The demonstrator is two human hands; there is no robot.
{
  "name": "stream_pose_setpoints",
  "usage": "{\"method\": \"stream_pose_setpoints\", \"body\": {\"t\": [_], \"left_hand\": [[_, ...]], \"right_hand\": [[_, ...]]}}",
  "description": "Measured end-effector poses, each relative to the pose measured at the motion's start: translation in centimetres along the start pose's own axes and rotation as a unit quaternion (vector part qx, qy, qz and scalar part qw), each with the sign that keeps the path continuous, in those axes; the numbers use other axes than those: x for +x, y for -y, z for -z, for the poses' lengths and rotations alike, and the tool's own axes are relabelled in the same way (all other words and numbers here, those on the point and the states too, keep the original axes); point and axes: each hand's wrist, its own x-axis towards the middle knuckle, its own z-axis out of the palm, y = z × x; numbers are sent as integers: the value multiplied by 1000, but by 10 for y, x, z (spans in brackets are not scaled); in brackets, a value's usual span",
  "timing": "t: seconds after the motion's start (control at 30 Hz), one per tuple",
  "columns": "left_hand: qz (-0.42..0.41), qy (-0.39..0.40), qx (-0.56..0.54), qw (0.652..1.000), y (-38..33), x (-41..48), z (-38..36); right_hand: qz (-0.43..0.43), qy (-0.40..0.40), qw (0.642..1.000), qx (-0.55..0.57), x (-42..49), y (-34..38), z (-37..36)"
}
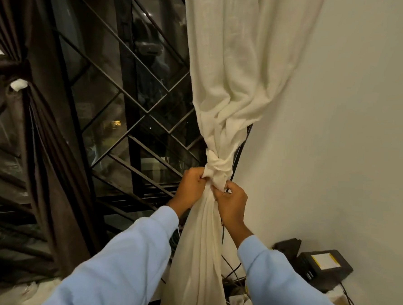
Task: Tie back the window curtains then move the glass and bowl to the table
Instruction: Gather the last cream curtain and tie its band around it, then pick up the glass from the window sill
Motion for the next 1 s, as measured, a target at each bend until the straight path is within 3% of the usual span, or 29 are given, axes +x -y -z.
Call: {"method": "stream_pose_setpoints", "body": {"t": [0.1,0.27,0.53,0.73,1.0], "left_hand": [[29,21,-20,999,17,-9,-10],[187,32,7,982,55,-56,-34],[228,141,57,962,77,-130,-13],[234,103,86,963,69,-185,13],[250,5,120,961,34,-277,37]], "right_hand": [[-41,-17,999,-17,-11,-13,-4],[-90,-13,994,-62,-50,-38,1],[-112,33,992,-51,-116,-46,-3],[-103,102,987,-77,-148,-46,-1],[-65,260,962,-47,-213,-24,11]]}}
